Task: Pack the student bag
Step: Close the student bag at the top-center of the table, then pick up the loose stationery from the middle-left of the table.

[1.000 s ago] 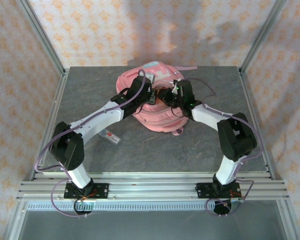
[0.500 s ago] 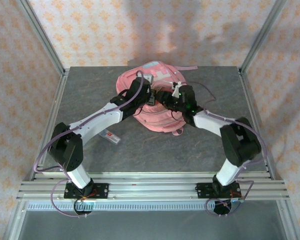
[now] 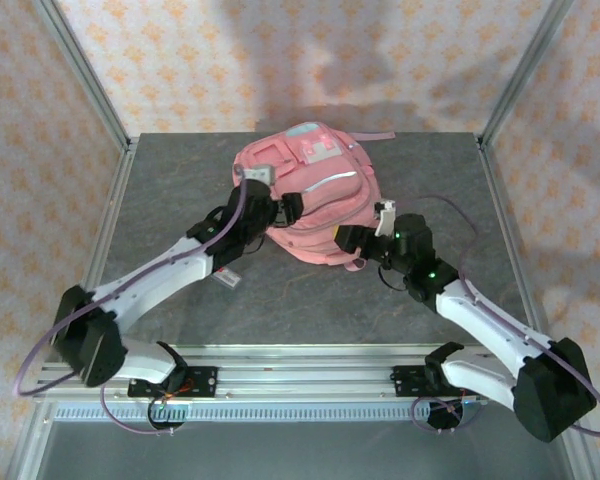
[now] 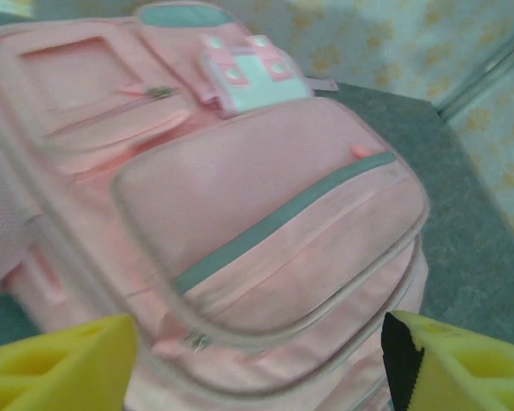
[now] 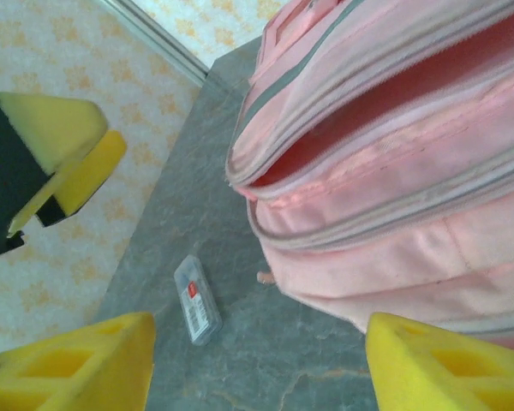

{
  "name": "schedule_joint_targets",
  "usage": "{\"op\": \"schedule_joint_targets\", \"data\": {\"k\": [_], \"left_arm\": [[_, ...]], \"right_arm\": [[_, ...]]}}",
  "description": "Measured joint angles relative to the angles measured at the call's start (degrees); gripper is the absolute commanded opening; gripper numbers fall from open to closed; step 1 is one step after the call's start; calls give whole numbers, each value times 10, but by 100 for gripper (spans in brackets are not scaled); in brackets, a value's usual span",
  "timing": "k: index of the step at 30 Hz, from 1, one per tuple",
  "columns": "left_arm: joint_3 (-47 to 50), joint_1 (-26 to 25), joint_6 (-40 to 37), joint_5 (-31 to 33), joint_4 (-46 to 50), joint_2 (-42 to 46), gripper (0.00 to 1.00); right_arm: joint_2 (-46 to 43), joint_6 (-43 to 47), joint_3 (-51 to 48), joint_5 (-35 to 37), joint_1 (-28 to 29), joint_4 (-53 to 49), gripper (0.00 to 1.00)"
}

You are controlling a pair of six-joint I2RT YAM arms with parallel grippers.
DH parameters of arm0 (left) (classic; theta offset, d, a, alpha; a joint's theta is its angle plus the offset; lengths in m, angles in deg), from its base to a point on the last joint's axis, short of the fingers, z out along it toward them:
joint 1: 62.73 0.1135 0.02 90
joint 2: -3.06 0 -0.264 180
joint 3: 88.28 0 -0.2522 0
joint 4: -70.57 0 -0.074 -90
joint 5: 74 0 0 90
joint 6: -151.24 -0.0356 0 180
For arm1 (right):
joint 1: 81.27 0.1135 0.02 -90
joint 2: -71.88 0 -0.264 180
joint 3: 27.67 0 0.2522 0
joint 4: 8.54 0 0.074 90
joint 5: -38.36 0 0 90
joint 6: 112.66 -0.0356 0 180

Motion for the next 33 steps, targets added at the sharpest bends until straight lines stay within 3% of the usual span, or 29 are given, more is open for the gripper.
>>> {"op": "schedule_joint_targets", "data": {"k": [3,12,23,28,33], "left_arm": [[72,9,59,28,16,64,94],[267,107,209,33,77,112,97],[283,158,247,50,70,31,99],[262,183,232,50,67,-23,91],[228,188,206,66,99,-71,67]], "right_arm": [[5,13,-1,14,29,1,70],[96,15,0,37,101,60,70],[117,7,0,40,128,81,69],[112,4,0,40,128,86,69],[112,0,0,41,128,86,69]]}}
